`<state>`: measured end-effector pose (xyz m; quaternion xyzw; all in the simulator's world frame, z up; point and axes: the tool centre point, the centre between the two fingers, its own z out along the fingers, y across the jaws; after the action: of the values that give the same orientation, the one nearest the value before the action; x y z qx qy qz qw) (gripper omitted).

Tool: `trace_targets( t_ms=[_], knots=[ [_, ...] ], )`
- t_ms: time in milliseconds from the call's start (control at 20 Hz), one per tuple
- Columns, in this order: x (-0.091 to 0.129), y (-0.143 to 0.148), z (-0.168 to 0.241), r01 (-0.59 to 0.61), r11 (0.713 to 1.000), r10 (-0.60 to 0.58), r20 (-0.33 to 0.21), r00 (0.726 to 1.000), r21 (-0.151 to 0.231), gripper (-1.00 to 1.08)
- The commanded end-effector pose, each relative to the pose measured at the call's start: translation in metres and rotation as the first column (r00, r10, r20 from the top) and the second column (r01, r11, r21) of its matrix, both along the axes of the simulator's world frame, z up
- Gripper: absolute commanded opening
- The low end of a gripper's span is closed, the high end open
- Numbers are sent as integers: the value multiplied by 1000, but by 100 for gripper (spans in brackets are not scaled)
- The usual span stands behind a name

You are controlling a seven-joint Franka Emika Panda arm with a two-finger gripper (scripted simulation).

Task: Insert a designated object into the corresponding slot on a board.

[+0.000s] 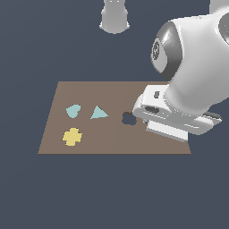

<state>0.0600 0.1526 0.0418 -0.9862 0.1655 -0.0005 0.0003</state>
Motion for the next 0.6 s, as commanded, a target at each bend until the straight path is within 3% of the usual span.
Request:
trace_targets(
  t_ms=[0,150,200,550],
  knots=[
    [0,0,-8,1,1000,-1,-1,1000,0,100],
    [0,0,-12,1,1000,-1,-1,1000,0,100],
    [0,0,-12,1,1000,-1,-1,1000,0,-100],
    [0,0,-12,1,1000,-1,-1,1000,0,-100]
  ],
)
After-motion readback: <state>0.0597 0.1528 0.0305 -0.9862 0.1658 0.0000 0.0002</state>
